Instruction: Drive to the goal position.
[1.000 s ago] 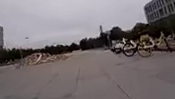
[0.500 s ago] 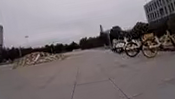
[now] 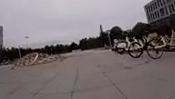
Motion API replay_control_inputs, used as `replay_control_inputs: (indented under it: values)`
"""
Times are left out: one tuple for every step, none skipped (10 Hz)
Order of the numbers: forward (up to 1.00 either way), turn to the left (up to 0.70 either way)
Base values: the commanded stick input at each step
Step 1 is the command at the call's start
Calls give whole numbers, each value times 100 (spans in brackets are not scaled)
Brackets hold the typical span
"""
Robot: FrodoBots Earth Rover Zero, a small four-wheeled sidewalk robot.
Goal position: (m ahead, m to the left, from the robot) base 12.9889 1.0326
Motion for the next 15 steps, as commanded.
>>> replay_control_inputs:
  values:
    - [70, 0]
    - [70, 0]
    - [70, 0]
    - [70, 0]
    - [70, 0]
    - [70, 0]
    - [70, 0]
    - [70, 0]
    - [70, 0]
    - [70, 0]
    - [70, 0]
    - [70, 0]
    - [70, 0]
    - [70, 0]
    - [70, 0]
